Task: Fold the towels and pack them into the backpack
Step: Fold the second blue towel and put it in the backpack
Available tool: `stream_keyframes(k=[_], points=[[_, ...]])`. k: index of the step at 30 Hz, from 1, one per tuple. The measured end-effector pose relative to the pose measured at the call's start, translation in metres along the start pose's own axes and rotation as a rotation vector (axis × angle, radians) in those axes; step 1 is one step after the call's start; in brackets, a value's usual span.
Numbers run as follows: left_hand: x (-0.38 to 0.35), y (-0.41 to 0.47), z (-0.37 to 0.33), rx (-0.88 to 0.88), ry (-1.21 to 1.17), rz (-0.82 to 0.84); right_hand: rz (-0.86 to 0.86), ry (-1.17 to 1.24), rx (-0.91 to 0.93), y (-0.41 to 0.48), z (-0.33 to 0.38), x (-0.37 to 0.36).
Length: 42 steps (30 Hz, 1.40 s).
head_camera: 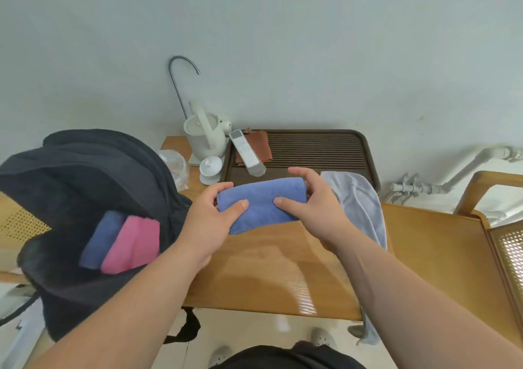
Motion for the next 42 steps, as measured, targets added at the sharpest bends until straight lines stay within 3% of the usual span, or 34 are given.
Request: stream_keyframes(k=[6, 11, 14, 18, 23, 29, 34, 38, 42], points=[[0.09, -0.017, 0.01, -0.167, 0.088, 0.058, -0.119, 0.217, 0.003, -0.021, 0.021, -0.084], [0.118, -0.036, 0.057, -0.07, 0.112, 0.352, -0.204, 0.421, -0.039, -0.047, 0.018, -0.151], [0.138, -0.039, 0.091, -0.033, 0.157, 0.334, -0.153, 0.241, -0.015, -0.067, 0.013, -0.193], [0.176, -0.044, 0.131, 0.036, 0.178, 0.205, 0.098, 0.139, 0.049, -0.076, 0.011, -0.253], [0.213, -0.047, 0.156, 0.066, 0.266, 0.128, 0.248, 0.006, 0.106, -0.066, 0.011, -0.302], [0.231, -0.018, 0.171, -0.001, 0.359, 0.179, 0.197, -0.21, 0.198, -0.041, 0.018, -0.327], [0.225, 0.012, 0.193, -0.151, 0.69, 0.411, 0.099, -0.686, 0.249, -0.017, 0.018, -0.328], [0.208, 0.028, 0.219, -0.346, 0.98, 0.689, -0.003, -0.811, 0.0, -0.014, -0.004, -0.328], [0.191, 0.044, 0.219, -0.534, 1.148, 0.837, 0.004, -0.909, -0.208, -0.003, -0.029, -0.347]])
Point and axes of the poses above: each hand's wrist, its own y-axis towards the middle knuckle, its own x-axis out of the back of the hand, z = x × y, the point moved 8 cm from there along y, towards the middle knuckle, and after that the axes turned 12 degrees about y, right-handed, at the moved point
